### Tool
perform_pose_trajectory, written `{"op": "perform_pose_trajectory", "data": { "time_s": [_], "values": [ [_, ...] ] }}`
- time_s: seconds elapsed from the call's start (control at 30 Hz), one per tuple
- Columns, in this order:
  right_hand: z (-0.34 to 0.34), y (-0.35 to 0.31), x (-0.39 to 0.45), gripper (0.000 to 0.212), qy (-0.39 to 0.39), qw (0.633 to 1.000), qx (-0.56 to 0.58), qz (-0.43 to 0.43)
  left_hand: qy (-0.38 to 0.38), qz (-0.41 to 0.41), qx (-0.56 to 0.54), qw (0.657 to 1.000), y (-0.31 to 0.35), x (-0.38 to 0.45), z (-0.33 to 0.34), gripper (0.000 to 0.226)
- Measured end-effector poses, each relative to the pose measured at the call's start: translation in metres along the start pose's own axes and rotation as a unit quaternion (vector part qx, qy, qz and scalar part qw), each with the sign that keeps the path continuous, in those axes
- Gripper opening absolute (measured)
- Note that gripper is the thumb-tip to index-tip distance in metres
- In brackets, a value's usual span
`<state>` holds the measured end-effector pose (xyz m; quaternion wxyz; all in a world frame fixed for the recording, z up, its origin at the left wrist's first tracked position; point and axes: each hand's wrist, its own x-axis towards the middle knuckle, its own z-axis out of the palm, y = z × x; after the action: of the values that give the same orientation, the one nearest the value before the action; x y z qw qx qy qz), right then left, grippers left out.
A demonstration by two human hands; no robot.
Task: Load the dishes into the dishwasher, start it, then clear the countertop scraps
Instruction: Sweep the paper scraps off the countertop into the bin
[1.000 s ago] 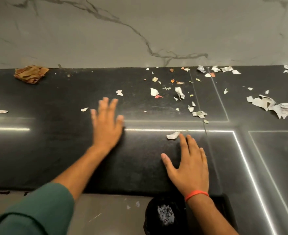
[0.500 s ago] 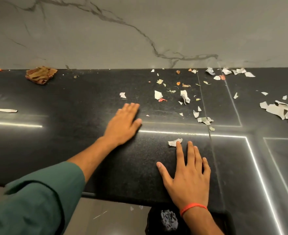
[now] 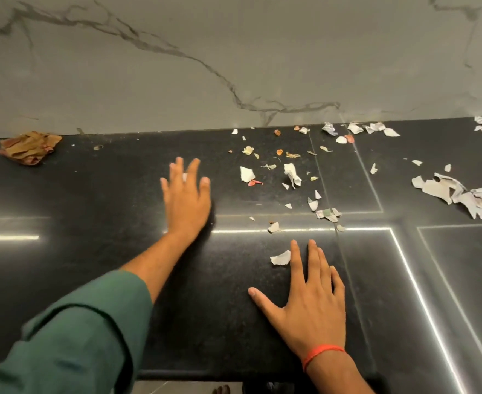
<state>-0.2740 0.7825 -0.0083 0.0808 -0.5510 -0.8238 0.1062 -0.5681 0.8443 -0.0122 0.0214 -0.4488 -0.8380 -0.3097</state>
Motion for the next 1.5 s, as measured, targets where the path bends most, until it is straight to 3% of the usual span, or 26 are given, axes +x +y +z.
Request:
{"op": "perform_pose_trajectory", "data": {
  "time_s": [0.13,0.17,0.23,0.33,0.4,0.47,0.57,0.67,0.73,0.8,0.93,1.03,1.1,1.13,1.17,1.23,1.3,1.4,1.5],
  "values": [
    [0.001,-0.001,0.0,0.109,-0.004,1.0,0.004,0.01,-0.048,-0.088,0.081,0.992,-0.04,0.041,-0.001,0.061],
    [0.0,-0.002,0.0,0.109,-0.004,1.0,0.007,0.013,-0.078,-0.066,0.1,0.99,-0.037,0.044,0.001,0.064],
    [0.0,-0.002,0.0,0.109,-0.006,1.0,0.01,0.018,-0.151,0.079,0.098,0.98,-0.02,0.037,0.007,0.067],
    [-0.002,-0.005,0.003,0.111,0.002,0.999,0.013,0.041,-0.258,0.283,0.011,0.924,0.017,0.005,0.015,0.063],
    [-0.004,-0.005,0.011,0.112,0.014,0.997,0.011,0.072,-0.306,0.366,-0.028,0.878,0.039,-0.019,0.018,0.06],
    [-0.004,-0.003,0.029,0.113,0.025,0.996,0.003,0.089,-0.313,0.397,-0.06,0.861,0.048,-0.026,0.021,0.057],
    [-0.006,0.004,0.061,0.112,0.027,0.995,-0.014,0.09,-0.24,0.308,-0.118,0.913,0.038,0.002,0.027,0.055],
    [-0.005,0.007,0.073,0.106,0.035,0.995,-0.022,0.086,-0.166,0.154,-0.062,0.972,0.019,0.06,0.042,0.061],
    [-0.004,0.007,0.073,0.104,0.036,0.995,-0.02,0.088,-0.151,0.08,0.001,0.985,0.018,0.093,0.054,0.065],
    [-0.004,0.008,0.072,0.103,0.034,0.995,-0.021,0.091,-0.169,0.071,0.061,0.981,0.027,0.111,0.069,0.072],
    [-0.003,0.007,0.074,0.103,0.028,0.995,-0.017,0.098,-0.248,0.252,0.078,0.932,0.057,0.101,0.076,0.075],
    [-0.003,0.008,0.073,0.104,0.024,0.995,-0.014,0.1,-0.315,0.414,0.007,0.854,0.076,0.063,0.064,0.065],
    [-0.003,0.008,0.074,0.105,0.022,0.995,-0.014,0.101,-0.343,0.471,-0.05,0.812,0.078,0.052,0.063,0.06],
    [-0.003,0.008,0.074,0.105,0.022,0.994,-0.015,0.103,-0.337,0.45,-0.079,0.823,0.077,0.06,0.066,0.058],
    [-0.004,0.008,0.073,0.104,0.022,0.994,-0.014,0.104,-0.31,0.402,-0.091,0.857,0.073,0.073,0.073,0.058],
    [-0.004,0.008,0.074,0.103,0.023,0.994,-0.013,0.103,-0.219,0.283,-0.059,0.932,0.062,0.111,0.086,0.061],
    [-0.003,0.009,0.074,0.102,0.018,0.995,-0.014,0.101,-0.153,0.187,-0.008,0.97,0.052,0.146,0.094,0.058],
    [-0.005,0.009,0.074,0.104,0.018,0.994,-0.008,0.104,-0.134,0.13,0.046,0.981,0.049,0.166,0.105,0.051],
    [-0.005,0.008,0.075,0.105,0.012,0.994,-0.005,0.104,-0.188,0.178,0.038,0.965,0.057,0.156,0.104,0.056]
  ]
}}
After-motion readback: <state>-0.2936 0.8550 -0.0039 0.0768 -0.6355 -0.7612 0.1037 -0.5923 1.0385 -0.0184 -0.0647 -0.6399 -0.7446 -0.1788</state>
